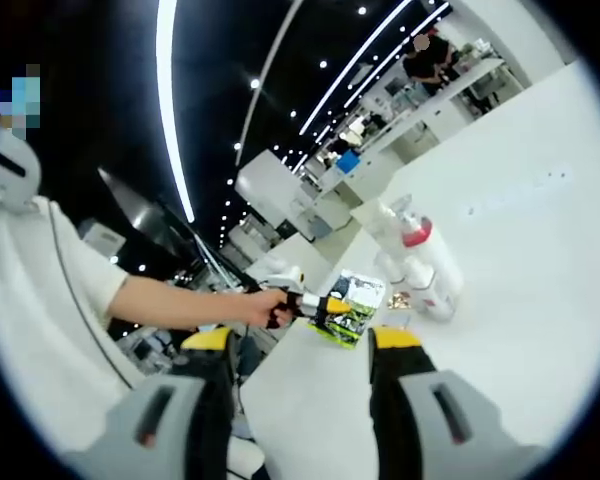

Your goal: Arrange the skincare products in the storage area until every visible bottle or jar stands upright without overlapping.

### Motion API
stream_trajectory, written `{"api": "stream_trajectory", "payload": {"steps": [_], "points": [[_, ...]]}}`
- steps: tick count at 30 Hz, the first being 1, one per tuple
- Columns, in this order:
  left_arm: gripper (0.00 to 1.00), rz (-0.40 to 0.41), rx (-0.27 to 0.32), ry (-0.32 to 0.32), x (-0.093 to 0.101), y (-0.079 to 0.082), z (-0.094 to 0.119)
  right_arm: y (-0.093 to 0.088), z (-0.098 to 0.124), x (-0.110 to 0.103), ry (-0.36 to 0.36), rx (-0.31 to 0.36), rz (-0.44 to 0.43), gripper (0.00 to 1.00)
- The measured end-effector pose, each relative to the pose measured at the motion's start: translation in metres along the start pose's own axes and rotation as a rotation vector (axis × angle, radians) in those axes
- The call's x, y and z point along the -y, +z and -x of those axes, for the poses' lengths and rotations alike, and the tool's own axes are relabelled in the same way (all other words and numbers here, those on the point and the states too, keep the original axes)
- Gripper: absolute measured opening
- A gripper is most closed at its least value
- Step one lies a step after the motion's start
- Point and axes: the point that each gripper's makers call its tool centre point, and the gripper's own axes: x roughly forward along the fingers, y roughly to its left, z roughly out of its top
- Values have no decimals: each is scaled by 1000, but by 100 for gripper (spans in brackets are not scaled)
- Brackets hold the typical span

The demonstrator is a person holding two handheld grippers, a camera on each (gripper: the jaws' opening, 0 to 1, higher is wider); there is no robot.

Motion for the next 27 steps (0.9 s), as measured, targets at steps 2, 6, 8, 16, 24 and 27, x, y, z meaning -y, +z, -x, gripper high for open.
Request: {"api": "stream_trajectory", "payload": {"steps": [2, 6, 8, 16, 24, 27], "points": [[3, -4, -5, 18, -4, 0, -1, -1, 0, 1, -3, -3, 0, 52], [3, -11, -14, 48, -9, -1, -3, 0, 2, 2, -7, 2, -4, 52], [3, -20, -18, 61, -10, -1, -4, 1, 3, 3, -8, 5, -4, 52], [4, -37, -32, 103, -16, -4, -6, 1, 4, 4, -12, 8, -8, 52], [5, -34, -35, 115, -17, -4, -7, 1, 3, 3, -6, 6, -5, 52], [5, -37, -36, 121, -17, -3, -7, 1, 3, 3, -4, 7, -6, 52]]}}
